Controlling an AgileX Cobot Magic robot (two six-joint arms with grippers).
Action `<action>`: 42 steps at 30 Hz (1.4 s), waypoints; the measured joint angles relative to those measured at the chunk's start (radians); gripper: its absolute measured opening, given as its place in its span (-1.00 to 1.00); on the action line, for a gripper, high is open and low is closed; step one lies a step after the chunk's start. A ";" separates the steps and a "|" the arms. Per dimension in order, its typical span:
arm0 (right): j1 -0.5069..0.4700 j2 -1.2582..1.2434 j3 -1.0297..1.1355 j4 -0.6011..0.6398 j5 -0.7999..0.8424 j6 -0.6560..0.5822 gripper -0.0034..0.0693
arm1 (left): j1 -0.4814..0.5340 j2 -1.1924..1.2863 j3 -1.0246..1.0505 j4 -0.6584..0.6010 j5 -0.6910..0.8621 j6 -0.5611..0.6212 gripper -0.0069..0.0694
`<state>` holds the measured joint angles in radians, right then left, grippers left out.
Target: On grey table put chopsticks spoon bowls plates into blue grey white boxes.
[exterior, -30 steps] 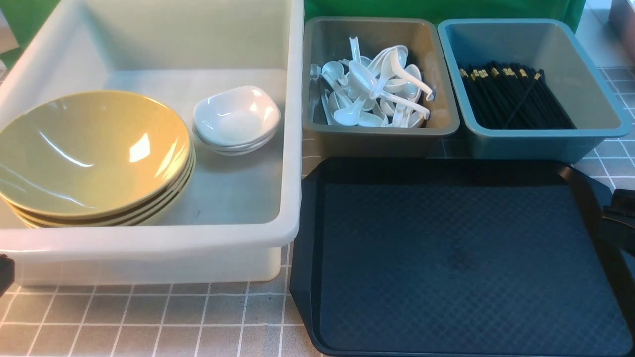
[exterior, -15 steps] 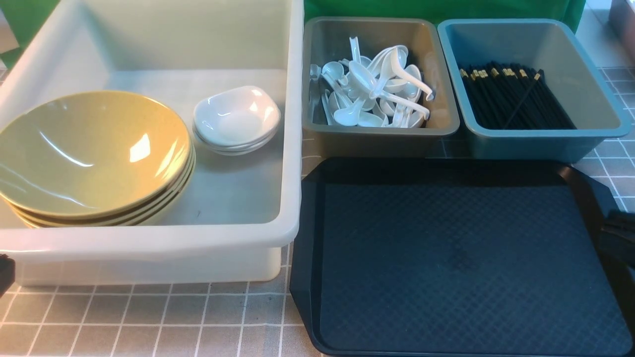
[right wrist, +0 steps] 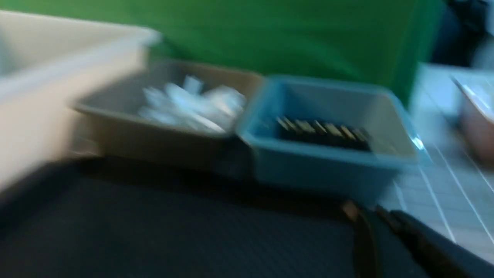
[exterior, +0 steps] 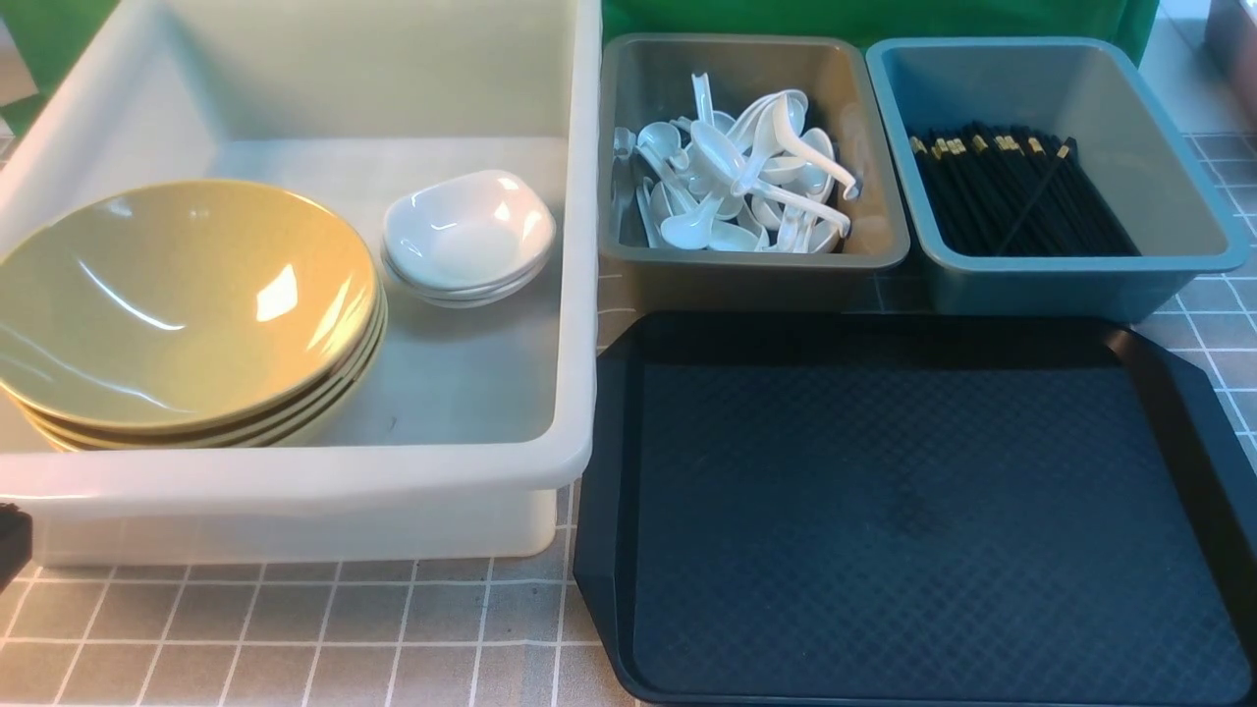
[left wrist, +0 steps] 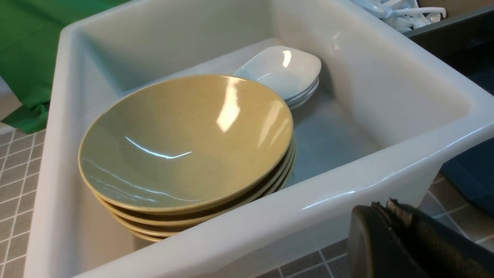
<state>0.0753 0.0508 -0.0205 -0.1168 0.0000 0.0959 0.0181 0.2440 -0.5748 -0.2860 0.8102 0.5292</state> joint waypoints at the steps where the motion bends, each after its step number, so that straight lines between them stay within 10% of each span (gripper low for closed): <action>1: -0.045 -0.038 0.040 0.000 0.019 0.011 -0.91 | 0.000 0.000 0.000 -0.001 0.000 0.000 -0.84; 42: -0.077 -0.060 0.029 -0.007 0.251 0.043 -0.89 | 0.000 0.000 0.008 -0.018 -0.002 -0.001 -0.84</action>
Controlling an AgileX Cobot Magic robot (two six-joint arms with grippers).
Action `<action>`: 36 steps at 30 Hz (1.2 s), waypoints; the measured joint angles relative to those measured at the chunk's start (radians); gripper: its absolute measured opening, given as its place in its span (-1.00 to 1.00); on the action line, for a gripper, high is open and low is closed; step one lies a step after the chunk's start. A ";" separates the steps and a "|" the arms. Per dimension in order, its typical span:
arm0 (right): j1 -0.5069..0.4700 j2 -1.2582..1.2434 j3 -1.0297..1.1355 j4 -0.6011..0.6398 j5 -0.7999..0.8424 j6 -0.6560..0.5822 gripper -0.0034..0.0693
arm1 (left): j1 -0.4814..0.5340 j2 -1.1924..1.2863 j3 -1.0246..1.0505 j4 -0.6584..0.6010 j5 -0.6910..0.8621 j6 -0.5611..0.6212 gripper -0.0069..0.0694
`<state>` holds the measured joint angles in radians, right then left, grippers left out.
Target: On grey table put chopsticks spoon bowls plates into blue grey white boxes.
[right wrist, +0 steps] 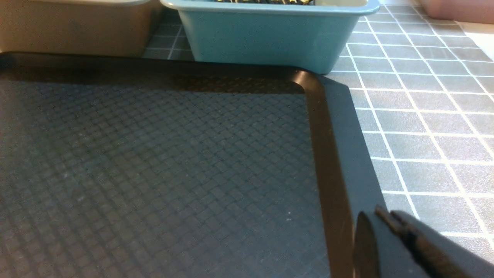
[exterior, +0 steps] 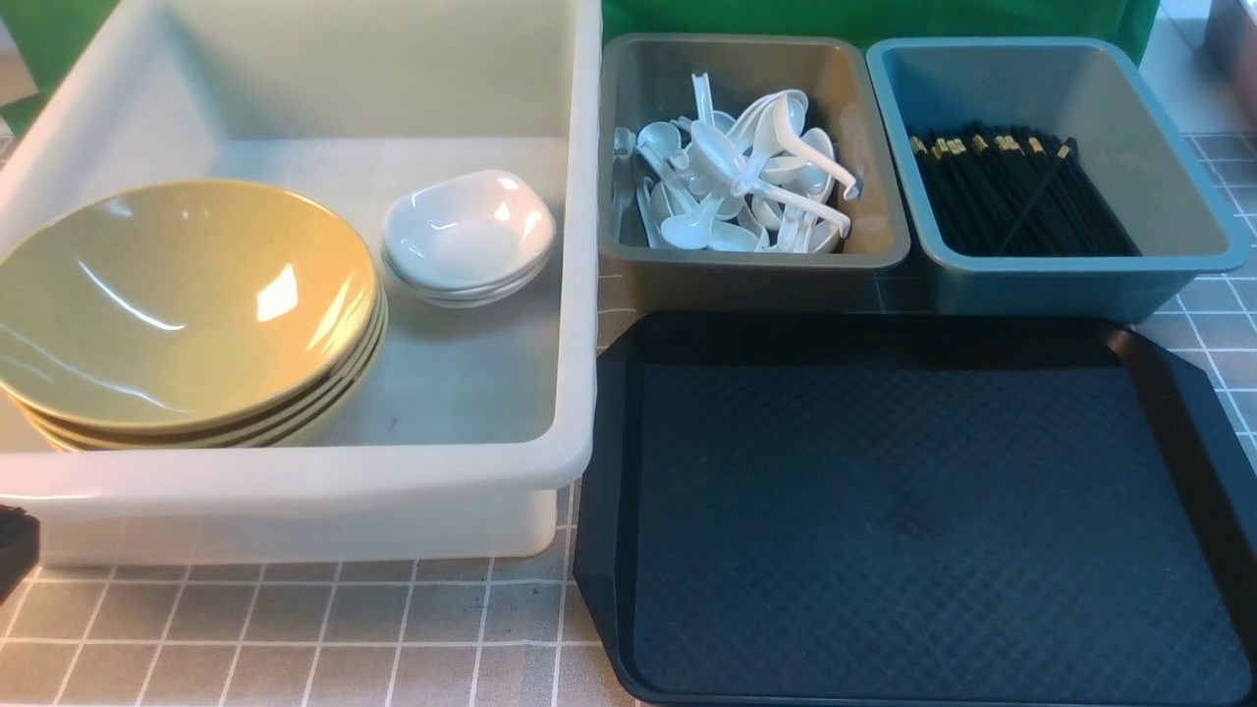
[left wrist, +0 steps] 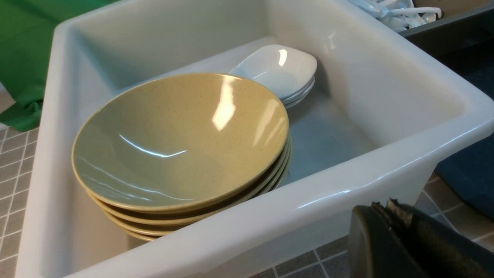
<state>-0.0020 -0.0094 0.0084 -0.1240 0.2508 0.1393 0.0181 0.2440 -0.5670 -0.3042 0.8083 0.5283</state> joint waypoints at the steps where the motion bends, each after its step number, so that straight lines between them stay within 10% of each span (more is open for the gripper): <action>1: 0.000 0.000 0.000 0.000 0.000 0.000 -0.89 | 0.000 0.000 0.012 -0.005 -0.010 0.000 -0.84; 12: 0.000 0.000 0.000 0.000 0.002 -0.001 -0.86 | 0.041 -0.180 0.432 0.101 -0.606 -0.193 -0.84; 36: 0.000 0.000 0.000 0.001 0.003 -0.001 -0.78 | 0.061 -0.256 0.594 0.176 -0.491 -0.310 -0.85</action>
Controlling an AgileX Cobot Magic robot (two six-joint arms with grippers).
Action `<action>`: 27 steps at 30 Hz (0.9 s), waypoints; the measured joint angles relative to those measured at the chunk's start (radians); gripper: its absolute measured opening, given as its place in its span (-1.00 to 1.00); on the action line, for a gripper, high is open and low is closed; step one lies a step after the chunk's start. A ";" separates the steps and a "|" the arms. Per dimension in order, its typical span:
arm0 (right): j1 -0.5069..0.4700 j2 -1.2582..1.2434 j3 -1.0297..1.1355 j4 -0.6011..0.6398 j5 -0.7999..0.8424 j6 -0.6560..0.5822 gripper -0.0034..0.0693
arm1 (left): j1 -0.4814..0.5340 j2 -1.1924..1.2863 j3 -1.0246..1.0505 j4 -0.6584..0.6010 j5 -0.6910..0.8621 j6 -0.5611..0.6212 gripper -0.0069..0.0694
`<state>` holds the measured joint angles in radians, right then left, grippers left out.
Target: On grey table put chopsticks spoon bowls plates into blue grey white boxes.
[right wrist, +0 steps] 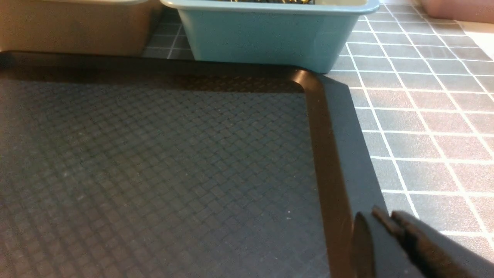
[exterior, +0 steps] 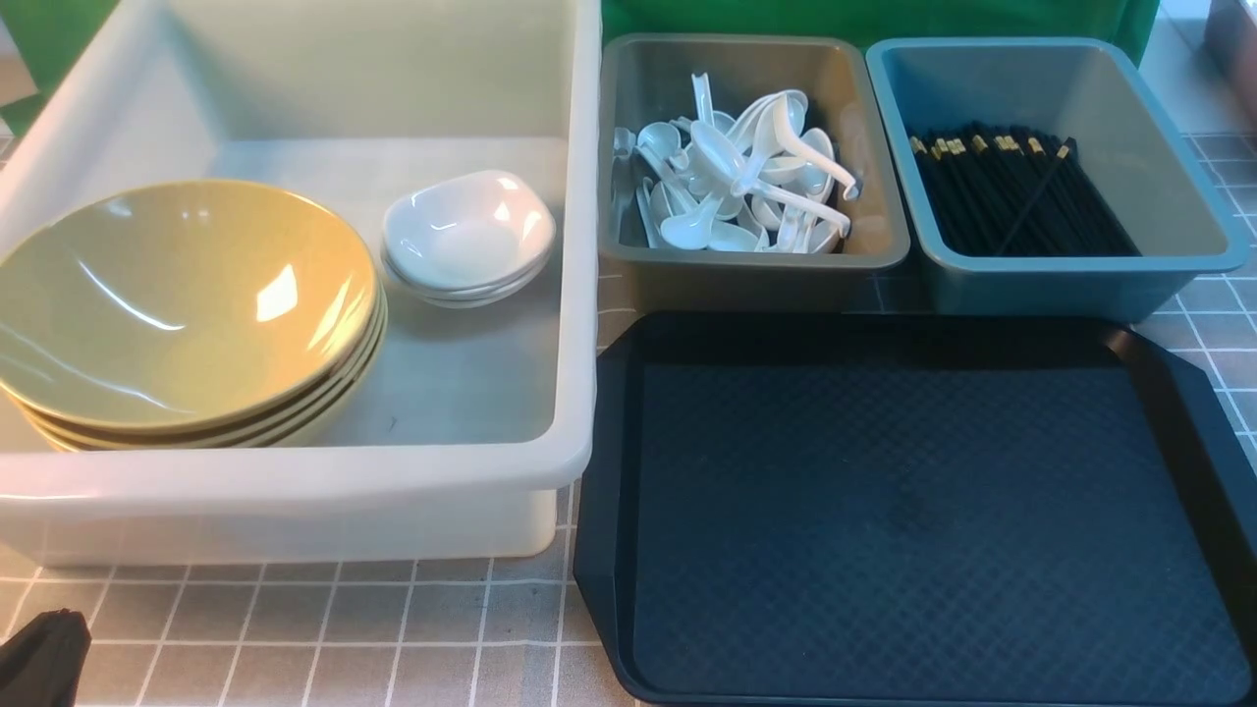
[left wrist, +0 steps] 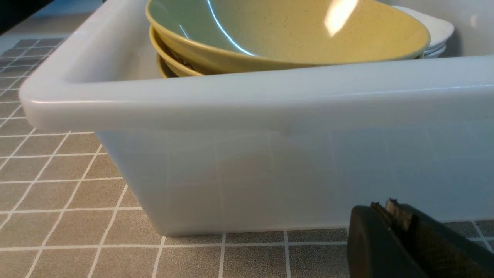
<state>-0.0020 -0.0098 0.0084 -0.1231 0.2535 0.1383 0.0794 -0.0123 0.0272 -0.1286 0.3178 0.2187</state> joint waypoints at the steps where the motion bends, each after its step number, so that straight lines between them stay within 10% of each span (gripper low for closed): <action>1: 0.000 0.000 0.000 0.000 0.000 0.000 -0.78 | 0.000 0.000 0.000 0.000 0.000 0.000 -0.85; 27: 0.000 0.000 0.000 0.000 0.000 0.000 -0.73 | -0.043 0.000 0.000 0.000 0.000 0.000 -0.85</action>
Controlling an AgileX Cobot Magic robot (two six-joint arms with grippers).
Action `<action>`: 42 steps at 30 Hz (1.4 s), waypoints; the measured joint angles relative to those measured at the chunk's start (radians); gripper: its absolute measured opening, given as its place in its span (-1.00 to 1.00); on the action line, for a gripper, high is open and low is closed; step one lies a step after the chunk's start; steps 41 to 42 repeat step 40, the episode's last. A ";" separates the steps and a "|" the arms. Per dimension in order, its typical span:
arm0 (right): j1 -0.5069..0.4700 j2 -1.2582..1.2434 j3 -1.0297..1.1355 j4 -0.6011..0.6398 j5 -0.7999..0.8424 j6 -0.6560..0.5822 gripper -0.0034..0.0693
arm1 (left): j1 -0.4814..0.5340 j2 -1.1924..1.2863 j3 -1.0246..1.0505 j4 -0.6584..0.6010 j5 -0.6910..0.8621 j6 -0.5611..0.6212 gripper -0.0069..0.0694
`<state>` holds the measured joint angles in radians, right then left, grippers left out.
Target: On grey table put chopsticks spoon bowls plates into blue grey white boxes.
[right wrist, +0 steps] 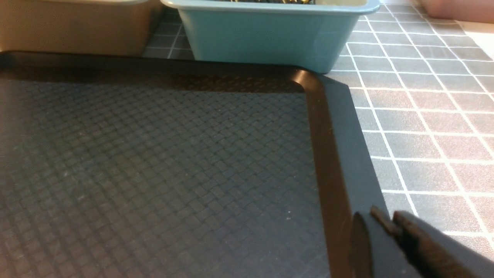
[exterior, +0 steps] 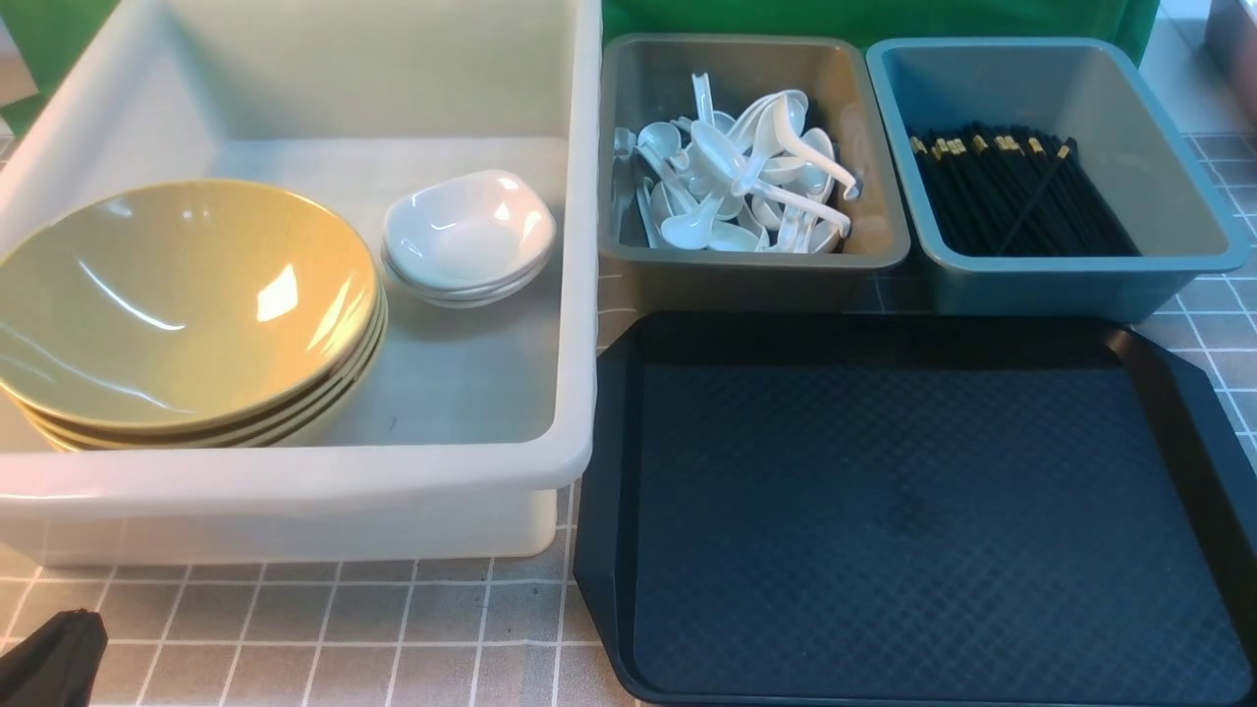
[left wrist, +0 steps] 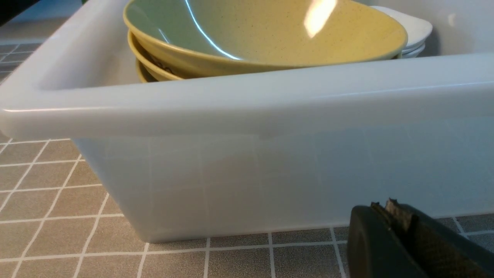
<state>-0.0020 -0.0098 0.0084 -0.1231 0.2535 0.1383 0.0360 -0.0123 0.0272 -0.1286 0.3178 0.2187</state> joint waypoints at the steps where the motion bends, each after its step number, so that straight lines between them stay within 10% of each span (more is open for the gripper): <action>1: 0.000 0.000 0.000 0.000 0.000 0.000 -0.73 | 0.000 0.000 0.000 -0.001 0.000 0.000 -0.85; 42: 0.000 0.000 0.000 0.000 0.000 0.000 -0.62 | 0.000 0.000 0.000 -0.004 0.000 -0.001 -0.85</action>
